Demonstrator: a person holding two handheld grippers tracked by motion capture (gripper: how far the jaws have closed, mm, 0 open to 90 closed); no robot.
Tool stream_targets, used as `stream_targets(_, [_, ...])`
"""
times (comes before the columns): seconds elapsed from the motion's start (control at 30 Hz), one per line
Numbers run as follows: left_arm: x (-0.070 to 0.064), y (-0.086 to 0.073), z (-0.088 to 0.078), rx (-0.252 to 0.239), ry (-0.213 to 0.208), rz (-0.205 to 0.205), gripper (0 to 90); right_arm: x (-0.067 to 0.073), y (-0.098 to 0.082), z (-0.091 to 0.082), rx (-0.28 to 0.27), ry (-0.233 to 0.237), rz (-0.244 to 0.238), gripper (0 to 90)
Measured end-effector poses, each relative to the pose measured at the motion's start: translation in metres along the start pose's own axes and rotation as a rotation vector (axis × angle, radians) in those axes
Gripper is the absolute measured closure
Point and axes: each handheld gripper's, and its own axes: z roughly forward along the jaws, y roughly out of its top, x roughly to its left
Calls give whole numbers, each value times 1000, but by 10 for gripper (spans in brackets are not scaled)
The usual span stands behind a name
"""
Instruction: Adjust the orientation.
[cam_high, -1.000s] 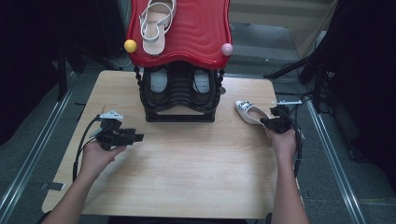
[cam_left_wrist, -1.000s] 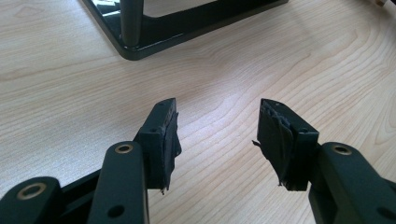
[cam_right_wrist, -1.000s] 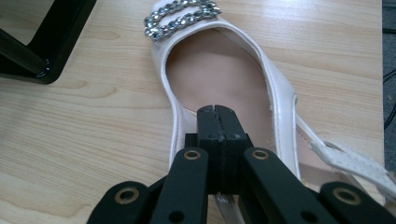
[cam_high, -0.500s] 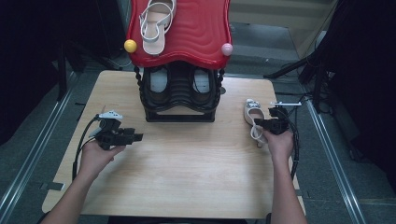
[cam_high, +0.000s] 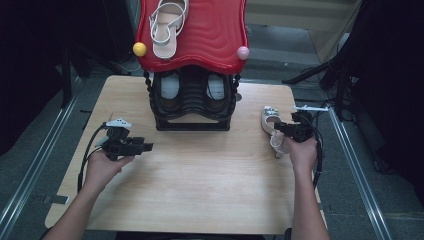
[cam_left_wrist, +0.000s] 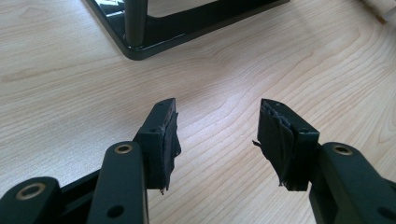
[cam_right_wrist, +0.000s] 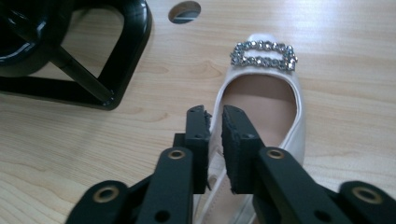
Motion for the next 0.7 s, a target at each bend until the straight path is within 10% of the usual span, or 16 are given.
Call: stream_targets(0.7, [-2,-1,-1,-4,-1,4,473,-1,-4,42,71,-11,11,790])
